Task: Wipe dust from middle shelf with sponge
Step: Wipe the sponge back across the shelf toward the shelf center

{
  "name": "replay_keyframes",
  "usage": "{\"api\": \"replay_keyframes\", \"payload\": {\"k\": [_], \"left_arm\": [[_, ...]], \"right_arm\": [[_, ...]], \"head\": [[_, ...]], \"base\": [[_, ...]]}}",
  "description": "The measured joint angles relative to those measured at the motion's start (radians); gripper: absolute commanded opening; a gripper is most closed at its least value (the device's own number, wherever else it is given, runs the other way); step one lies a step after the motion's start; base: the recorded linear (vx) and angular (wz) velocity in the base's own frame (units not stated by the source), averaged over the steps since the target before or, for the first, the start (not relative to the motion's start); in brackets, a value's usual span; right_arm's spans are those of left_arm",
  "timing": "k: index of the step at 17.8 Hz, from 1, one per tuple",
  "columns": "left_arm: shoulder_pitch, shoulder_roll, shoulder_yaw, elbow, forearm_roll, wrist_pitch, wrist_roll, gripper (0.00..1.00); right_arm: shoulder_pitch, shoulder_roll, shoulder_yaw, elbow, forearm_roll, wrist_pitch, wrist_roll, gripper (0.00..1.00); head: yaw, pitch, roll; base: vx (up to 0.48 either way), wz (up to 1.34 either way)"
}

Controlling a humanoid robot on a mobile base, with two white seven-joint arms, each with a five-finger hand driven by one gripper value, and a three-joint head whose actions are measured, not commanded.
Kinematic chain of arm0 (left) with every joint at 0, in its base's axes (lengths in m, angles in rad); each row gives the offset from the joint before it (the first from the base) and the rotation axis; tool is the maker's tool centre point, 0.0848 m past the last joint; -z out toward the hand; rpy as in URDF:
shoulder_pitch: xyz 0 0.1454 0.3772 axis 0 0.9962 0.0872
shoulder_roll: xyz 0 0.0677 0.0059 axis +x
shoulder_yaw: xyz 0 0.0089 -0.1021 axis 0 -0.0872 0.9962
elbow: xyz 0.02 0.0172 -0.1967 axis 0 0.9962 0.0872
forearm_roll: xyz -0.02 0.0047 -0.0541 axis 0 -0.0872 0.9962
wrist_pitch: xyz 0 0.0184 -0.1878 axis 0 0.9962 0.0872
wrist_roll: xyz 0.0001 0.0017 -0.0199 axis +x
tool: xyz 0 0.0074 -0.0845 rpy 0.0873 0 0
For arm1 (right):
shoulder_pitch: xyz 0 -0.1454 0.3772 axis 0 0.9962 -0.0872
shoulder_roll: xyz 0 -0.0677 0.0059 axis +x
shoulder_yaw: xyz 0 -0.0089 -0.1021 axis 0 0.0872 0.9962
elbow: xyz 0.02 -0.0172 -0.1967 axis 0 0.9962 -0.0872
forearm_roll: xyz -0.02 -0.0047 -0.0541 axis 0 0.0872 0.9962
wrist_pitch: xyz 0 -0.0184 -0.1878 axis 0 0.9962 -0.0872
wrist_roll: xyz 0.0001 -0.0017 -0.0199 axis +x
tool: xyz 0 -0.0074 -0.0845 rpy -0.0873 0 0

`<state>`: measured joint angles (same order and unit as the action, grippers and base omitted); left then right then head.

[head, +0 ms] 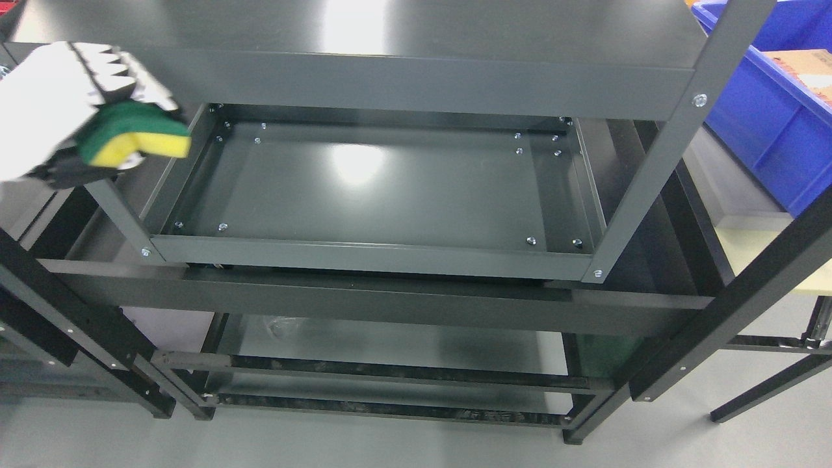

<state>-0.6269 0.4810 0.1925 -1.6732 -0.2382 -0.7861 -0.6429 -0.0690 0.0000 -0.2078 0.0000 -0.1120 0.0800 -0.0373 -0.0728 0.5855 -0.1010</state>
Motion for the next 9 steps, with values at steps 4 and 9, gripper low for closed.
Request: {"api": "replay_keyframes", "payload": {"k": [4, 9], "left_arm": [[-0.086, -0.154, -0.135, 0.002, -0.151, 0.000, 0.006, 0.00], [-0.157, -0.278, -0.312, 0.007, -0.279, 0.000, 0.202, 0.00]], "right_arm": [[0.000, 0.000, 0.000, 0.000, 0.000, 0.001, 0.000, 1.00], [0.000, 0.000, 0.000, 0.000, 0.000, -0.001, 0.000, 1.00]], "head": [[0.0000, 0.000, 0.000], [0.0000, 0.000, 0.000]], "base": [[0.000, 0.00], [0.000, 0.00]]}}
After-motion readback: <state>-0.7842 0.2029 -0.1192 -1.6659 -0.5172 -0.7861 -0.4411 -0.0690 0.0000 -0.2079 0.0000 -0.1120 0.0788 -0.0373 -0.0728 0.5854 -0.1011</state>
